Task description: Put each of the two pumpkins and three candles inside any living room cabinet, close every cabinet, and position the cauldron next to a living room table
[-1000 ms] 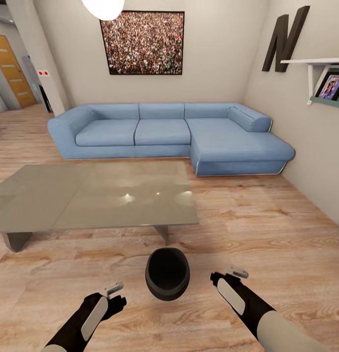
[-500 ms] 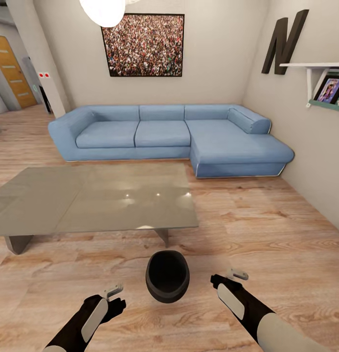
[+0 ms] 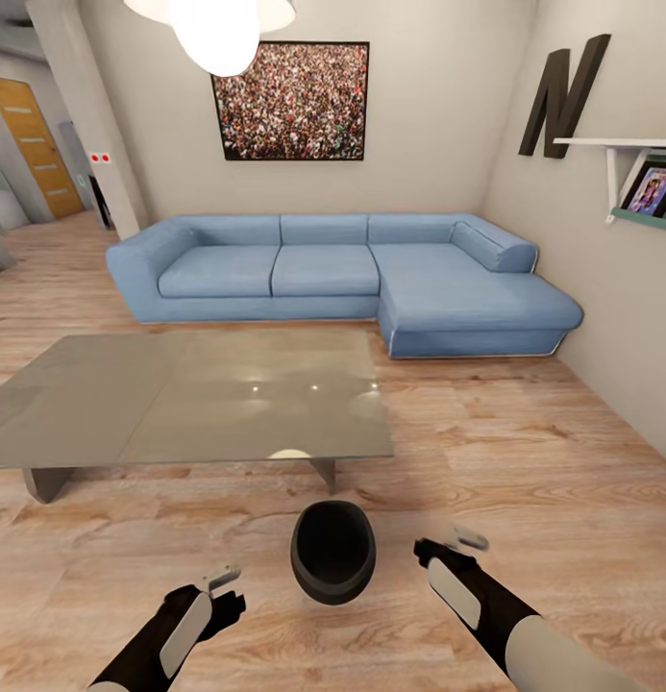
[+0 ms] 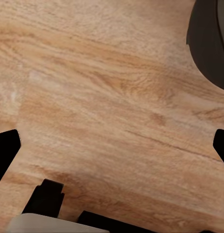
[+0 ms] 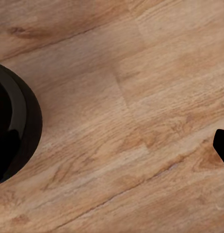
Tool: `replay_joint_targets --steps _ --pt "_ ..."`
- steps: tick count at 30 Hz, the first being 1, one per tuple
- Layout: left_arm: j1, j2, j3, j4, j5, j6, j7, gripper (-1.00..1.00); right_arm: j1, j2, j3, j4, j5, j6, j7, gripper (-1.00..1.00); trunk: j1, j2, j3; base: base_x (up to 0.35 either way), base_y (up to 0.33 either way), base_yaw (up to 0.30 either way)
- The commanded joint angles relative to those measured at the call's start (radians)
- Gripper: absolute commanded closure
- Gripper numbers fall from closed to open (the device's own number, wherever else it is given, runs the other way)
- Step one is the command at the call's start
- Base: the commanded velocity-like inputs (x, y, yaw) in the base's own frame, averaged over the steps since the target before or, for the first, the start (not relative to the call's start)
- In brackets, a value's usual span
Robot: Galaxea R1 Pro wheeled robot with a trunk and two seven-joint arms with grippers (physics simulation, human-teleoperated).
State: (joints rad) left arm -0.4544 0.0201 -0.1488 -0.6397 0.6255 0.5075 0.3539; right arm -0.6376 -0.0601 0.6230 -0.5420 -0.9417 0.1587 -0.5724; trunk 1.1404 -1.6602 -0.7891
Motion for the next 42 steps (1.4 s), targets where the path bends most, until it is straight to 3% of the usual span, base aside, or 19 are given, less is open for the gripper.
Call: replay_joint_targets --steps 1,11,17,22,25,29,33,36,38,42 --pt "-0.001 0.001 -0.007 0.0 0.01 0.001 0.01 -1.0 -0.001 -0.001 0.007 -0.003 -0.003 0.006 -0.008 -1.0 -0.004 0.007 0.004 0.0 0.0 0.098" --pt "-0.001 0.001 -0.009 0.004 0.011 0.0 0.01 -1.0 -0.001 -0.002 0.007 0.008 -0.005 0.005 -0.005 -1.0 -0.042 0.077 0.05 0.0 0.0 0.099" --pt "-0.001 0.001 -0.021 0.05 0.011 -0.037 0.009 -1.0 -0.001 -0.001 0.007 0.077 -0.005 -0.029 0.032 -1.0 -0.065 0.119 0.078 0.0 0.0 0.112" --pt "-0.001 -0.013 -0.082 0.118 0.01 -0.111 0.005 -1.0 -0.001 -0.001 0.007 0.161 -0.002 -0.054 0.121 -1.0 -0.084 0.154 0.096 0.0 0.0 0.052" --pt "-0.001 -0.016 -0.115 0.157 0.01 -0.123 0.005 -1.0 -0.001 0.0 0.007 0.205 -0.005 -0.088 0.134 -1.0 -0.096 0.175 0.106 0.0 0.0 0.006" --pt "-0.001 -0.017 -0.13 0.22 0.008 -0.131 0.004 -1.0 -0.001 0.004 0.007 0.303 -0.005 -0.137 0.139 -1.0 -0.111 0.203 0.119 0.0 0.0 0.002" --pt "-0.001 -0.018 -0.177 0.307 0.009 -0.188 0.001 -1.0 -0.001 0.043 0.007 0.394 -0.005 -0.179 0.141 -1.0 -0.127 0.231 0.131 0.0 0.0 0.0" --pt "-0.001 -0.031 -0.239 0.443 0.011 -0.301 -0.004 -1.0 0.018 0.092 0.008 0.433 -0.003 -0.189 0.14 -1.0 -0.138 0.252 0.141 0.0 0.0 0.0" --pt "0.0 -0.037 -0.253 0.52 0.011 -0.362 -0.005 -1.0 0.034 0.108 0.009 0.439 -0.003 -0.19 0.14 -1.0 -0.146 0.266 0.147 0.0 0.0 0.0" --pt "0.023 -0.041 -0.264 0.567 0.005 -0.394 -0.006 -1.0 0.043 0.113 0.008 0.443 -0.005 -0.191 0.14 -1.0 -0.161 0.294 0.159 0.0 0.0 0.0"
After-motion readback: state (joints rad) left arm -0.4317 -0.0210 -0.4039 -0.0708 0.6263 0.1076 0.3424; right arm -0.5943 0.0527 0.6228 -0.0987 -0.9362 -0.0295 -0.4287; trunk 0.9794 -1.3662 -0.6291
